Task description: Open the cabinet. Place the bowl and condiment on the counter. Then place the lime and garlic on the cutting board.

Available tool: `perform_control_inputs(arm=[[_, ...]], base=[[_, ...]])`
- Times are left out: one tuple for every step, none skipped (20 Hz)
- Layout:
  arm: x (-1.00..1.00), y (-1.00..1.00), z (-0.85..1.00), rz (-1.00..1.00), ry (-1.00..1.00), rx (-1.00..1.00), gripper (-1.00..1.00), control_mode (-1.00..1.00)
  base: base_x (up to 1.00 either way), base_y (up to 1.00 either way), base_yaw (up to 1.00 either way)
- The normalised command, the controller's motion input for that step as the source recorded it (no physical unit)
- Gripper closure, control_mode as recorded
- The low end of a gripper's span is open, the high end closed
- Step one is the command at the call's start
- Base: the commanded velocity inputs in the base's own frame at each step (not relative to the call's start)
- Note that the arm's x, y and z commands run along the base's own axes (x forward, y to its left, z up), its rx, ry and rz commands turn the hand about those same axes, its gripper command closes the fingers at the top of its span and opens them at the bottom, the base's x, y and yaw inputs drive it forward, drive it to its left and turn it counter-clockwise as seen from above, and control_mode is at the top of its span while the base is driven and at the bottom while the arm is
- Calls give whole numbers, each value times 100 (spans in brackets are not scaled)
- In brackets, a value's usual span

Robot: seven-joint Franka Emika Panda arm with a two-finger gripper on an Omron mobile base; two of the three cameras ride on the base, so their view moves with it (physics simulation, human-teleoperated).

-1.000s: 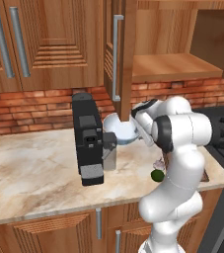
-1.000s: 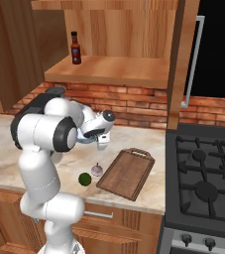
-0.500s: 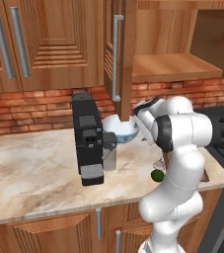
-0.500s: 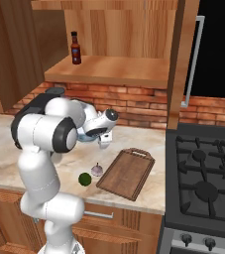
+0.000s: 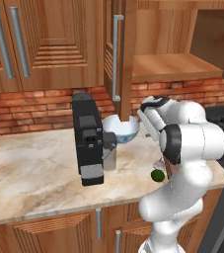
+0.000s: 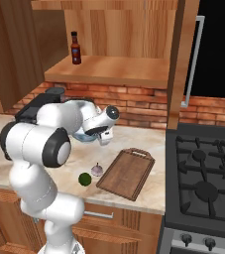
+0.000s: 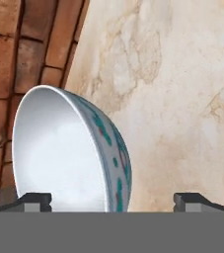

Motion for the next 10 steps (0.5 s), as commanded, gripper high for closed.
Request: perform_control_inputs(arm=[[-41, -11, 42, 5, -12, 0, -100, -100], [-40, -11, 42, 5, -12, 0, -100, -100], [-39, -11, 42, 5, -13, -1, -100, -100], [-44, -14, 37, 3, -12, 0, -100, -100], [-46, -15, 34, 2, -12, 1, -100, -100], [-45, -12, 29, 2, -12, 1, -100, -100], [-43, -10, 26, 2, -14, 0, -100, -100], [-42, -8, 23, 2, -16, 0, -100, -100], [-44, -8, 23, 2, -15, 0, -100, -100], [-46, -9, 26, 1, -15, 0, -100, -100]], base=[[0, 0, 0], [0, 0, 0], [0, 0, 0], [0, 0, 0], [0, 0, 0], [0, 0, 0], [0, 0, 0], [0, 0, 0], [0, 0, 0], [0, 0, 0]])
